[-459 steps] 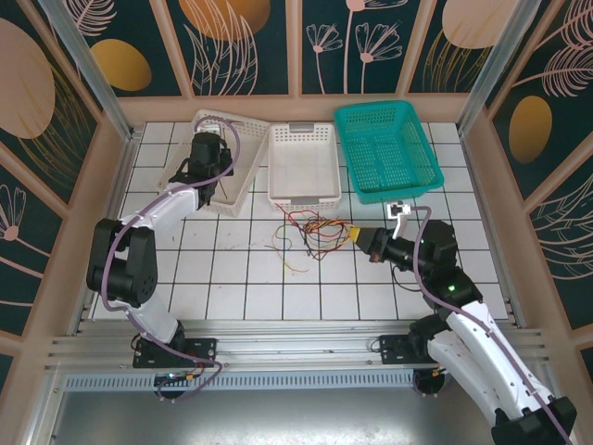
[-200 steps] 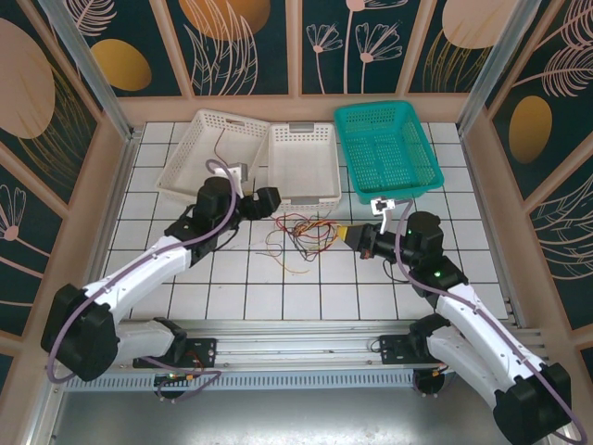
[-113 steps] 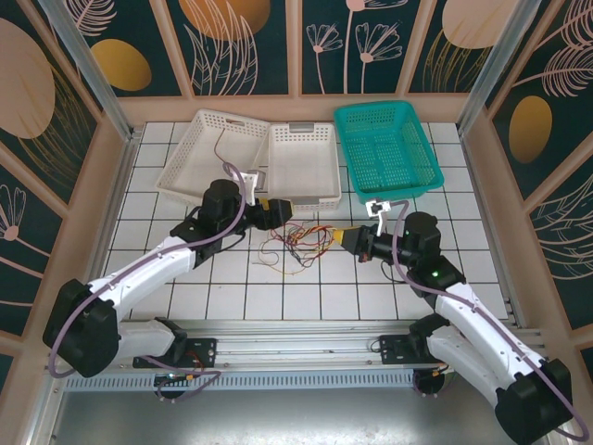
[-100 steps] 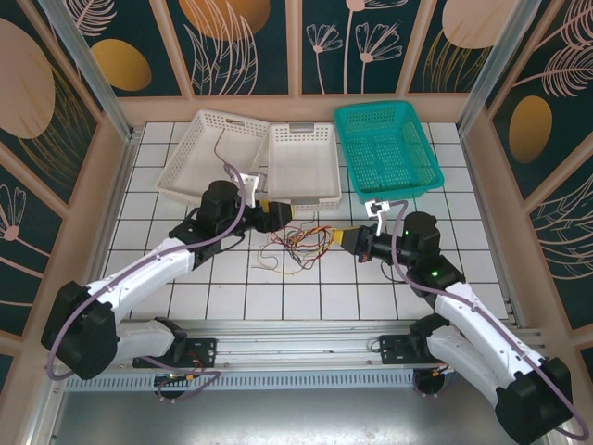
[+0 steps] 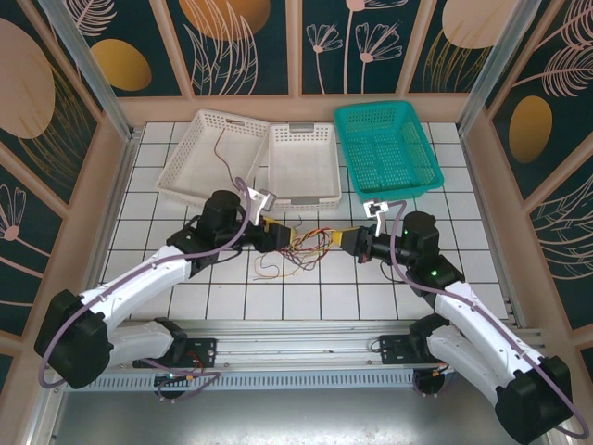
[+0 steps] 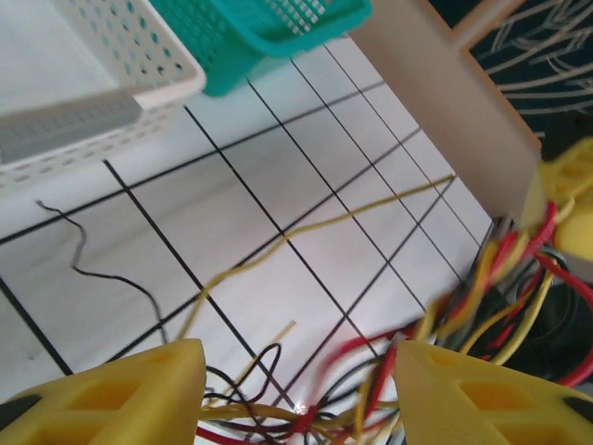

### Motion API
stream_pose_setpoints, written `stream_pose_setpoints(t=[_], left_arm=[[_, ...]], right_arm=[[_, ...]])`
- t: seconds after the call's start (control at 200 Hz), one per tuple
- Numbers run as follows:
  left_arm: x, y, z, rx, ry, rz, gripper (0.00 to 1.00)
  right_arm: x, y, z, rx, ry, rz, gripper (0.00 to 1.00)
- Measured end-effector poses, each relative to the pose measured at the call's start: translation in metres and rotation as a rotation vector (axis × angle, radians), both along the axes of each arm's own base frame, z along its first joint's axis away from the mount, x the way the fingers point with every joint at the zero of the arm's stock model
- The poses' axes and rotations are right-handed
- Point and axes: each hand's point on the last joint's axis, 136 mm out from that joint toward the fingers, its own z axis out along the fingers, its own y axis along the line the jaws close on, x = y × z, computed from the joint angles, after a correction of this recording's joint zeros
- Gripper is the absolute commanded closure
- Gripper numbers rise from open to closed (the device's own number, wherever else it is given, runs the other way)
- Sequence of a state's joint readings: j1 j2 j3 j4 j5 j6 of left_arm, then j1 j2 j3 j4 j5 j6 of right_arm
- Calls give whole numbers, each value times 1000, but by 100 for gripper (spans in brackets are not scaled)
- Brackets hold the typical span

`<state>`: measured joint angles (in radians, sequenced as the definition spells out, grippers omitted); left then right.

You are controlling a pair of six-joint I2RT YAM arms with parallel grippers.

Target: Untangle the cables

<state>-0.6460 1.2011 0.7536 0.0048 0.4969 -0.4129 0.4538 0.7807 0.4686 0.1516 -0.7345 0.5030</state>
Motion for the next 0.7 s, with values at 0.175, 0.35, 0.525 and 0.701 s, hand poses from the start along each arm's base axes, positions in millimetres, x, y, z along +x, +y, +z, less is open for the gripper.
stream_pose_setpoints(t=[0.175,0.35,0.525,0.701], left_arm=[[-14,-7,-16,41,32,-62,55],[-15,-5,-20,71,32,-63,57],[-1,6,-19,131,-13,21,49],[0,15,-14,151,-35,60,47]], right_arm=[[1,-1,0,-3,-1,-8,100],[2,-1,-1,-3,-1,-10,100],[1,0,0,-3,-1,-9,100],[1,0,0,-2,-4,-9,100]])
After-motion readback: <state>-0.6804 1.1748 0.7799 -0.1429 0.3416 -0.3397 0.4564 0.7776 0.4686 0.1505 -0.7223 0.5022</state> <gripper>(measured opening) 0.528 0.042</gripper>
